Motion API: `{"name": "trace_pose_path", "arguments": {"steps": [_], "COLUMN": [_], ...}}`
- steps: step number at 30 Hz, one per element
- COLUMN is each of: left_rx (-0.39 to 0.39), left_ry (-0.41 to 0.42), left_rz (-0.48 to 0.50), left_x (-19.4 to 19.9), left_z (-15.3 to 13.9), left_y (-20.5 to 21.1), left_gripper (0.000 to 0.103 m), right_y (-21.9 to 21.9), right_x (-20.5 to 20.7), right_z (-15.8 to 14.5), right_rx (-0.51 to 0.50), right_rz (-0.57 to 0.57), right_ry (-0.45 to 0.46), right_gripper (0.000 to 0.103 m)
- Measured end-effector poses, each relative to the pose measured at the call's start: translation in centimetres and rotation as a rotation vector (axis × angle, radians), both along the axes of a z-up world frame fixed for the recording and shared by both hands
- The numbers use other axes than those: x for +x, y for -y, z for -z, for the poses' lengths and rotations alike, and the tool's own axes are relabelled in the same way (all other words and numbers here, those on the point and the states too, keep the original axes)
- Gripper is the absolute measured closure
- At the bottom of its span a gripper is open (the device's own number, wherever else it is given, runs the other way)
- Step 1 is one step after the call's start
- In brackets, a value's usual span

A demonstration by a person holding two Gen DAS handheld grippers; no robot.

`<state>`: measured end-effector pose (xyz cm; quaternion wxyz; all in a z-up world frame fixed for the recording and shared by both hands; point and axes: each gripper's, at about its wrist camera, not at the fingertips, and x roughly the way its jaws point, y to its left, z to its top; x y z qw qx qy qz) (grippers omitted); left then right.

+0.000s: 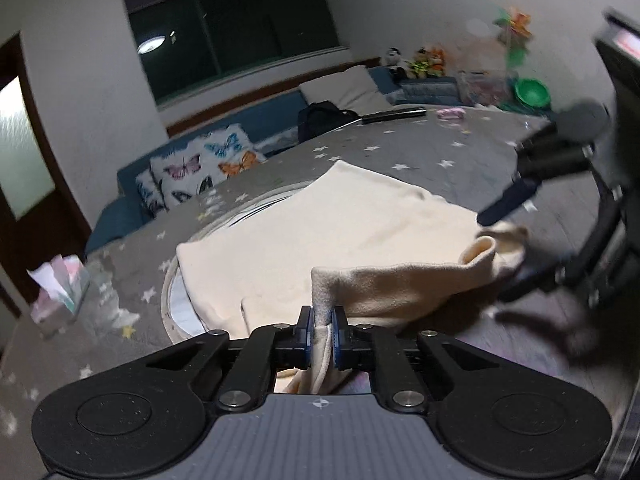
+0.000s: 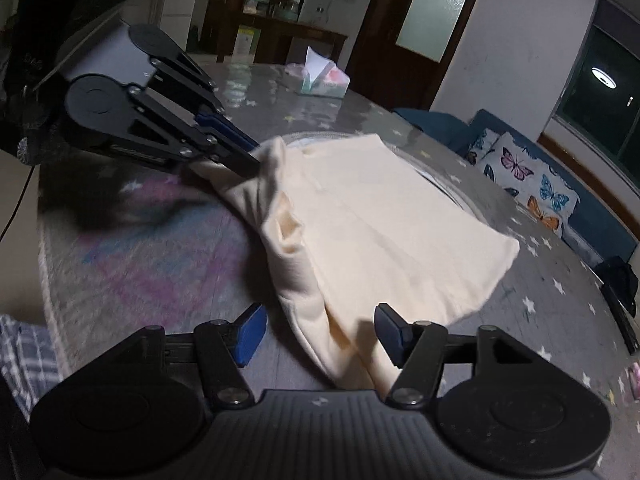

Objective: Fold clothes

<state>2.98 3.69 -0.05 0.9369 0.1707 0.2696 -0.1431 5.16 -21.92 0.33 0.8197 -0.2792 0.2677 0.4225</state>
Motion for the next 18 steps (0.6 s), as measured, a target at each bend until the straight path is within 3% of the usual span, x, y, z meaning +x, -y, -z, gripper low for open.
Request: {"name": "trace_pose_path", "arguments": {"steps": [2,4,7,10,13,18], "left_rx": [-0.009,-0.004,0.032,0.094,0.144,0.232], "left_ry": [-0.01,-0.012,0.002,0.021,0.031,0.026], "left_rz": [-0.011,-0.011,0.005,0.021,0.039,0.038], "left_x": [0.6,0.5,-0.5,-2.1,-3.4,-4.4], "left_z": [0.1,0.2,0.4,1.0,1.6,3.0], "left_y": [-0.1,-0.1,-0.2,-0.2,-0.2,-0.6], "left_gripper": [0.093,0.092,0.088,0.083,0.071,0.072], "right_y": [-0.2,-0.3,-0.3,0.3,0.7,0.6], "right_x": [0.6,1.2,2.1,2.9,3.2,2.8], "right_z": [0.0,0.0,-0.1,-1.0,-1.8,-2.4], "right_rx": [0.019,0.037,0.071,0.115,0.148,0.167], "right_rz": [0.017,0.033,0.062,0.106,0.124,0.129], "right_ry": [-0.016,-0.033,-0.068,-0.115,-0.133,-0.111], "right_gripper": [0.051,0.07,0.089,0.094,0.096,0.097]}}
